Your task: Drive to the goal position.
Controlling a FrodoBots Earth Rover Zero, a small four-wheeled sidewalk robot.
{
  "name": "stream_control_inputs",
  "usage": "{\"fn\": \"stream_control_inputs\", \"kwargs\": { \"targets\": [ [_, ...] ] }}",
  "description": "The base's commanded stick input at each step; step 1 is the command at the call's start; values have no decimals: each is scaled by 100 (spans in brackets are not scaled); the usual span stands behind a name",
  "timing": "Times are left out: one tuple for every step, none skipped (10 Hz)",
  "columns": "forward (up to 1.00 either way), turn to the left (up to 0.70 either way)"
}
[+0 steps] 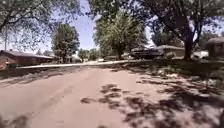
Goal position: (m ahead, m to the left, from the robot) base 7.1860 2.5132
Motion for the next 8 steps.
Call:
{"fn": "stream_control_inputs", "kwargs": {
  "targets": [
    [70,0],
    [70,0],
    [70,0],
    [70,0],
    [70,0],
    [70,0],
    [70,0],
    [70,0]
  ]
}}
